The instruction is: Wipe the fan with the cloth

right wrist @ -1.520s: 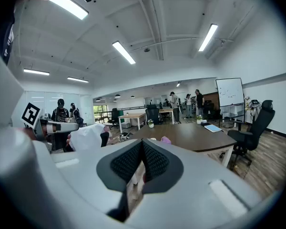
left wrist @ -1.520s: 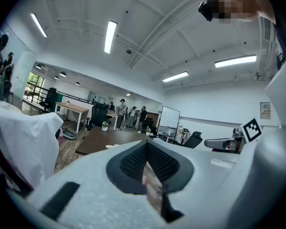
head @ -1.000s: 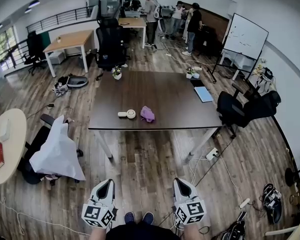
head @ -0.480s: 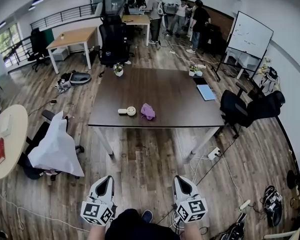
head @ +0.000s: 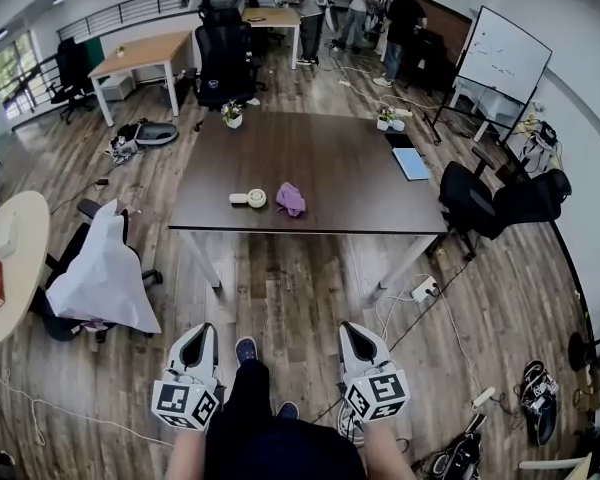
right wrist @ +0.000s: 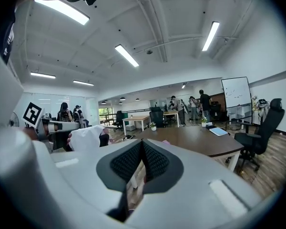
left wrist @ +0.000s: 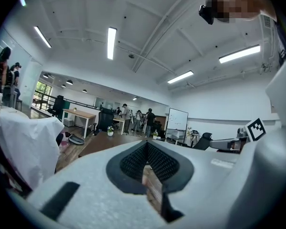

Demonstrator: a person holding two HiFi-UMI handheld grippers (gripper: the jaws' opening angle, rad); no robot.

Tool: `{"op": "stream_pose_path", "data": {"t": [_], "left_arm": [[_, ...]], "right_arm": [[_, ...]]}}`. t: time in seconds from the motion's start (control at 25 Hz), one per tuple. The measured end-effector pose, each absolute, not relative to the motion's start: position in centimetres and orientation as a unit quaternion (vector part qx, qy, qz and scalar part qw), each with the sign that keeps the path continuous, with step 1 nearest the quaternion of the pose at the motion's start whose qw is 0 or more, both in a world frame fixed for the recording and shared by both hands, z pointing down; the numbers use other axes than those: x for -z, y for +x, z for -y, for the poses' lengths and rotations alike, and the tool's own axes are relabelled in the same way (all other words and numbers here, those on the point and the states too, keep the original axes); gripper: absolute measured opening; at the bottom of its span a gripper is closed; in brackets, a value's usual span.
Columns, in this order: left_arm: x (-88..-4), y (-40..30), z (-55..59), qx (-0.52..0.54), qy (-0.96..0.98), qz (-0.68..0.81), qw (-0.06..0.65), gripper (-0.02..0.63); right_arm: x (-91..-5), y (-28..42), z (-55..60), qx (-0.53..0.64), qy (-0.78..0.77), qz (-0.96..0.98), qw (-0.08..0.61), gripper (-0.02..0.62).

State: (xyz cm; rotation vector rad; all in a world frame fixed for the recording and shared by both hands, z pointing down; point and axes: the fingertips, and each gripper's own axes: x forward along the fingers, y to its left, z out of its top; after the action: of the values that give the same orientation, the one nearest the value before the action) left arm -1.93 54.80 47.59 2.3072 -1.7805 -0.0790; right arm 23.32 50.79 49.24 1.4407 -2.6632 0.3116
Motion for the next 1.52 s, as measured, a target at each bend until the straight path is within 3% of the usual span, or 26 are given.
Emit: {"op": "stream_pose_path", "data": {"t": [1.52], "left_arm": [[-49.7,-8.6,-29.3,0.006,0.812,0.567,0.137,-0.005]], "right_arm": [[-50.0,15.6,-25.9,-0.127,0.484,0.864,0.057,0.011]]}}
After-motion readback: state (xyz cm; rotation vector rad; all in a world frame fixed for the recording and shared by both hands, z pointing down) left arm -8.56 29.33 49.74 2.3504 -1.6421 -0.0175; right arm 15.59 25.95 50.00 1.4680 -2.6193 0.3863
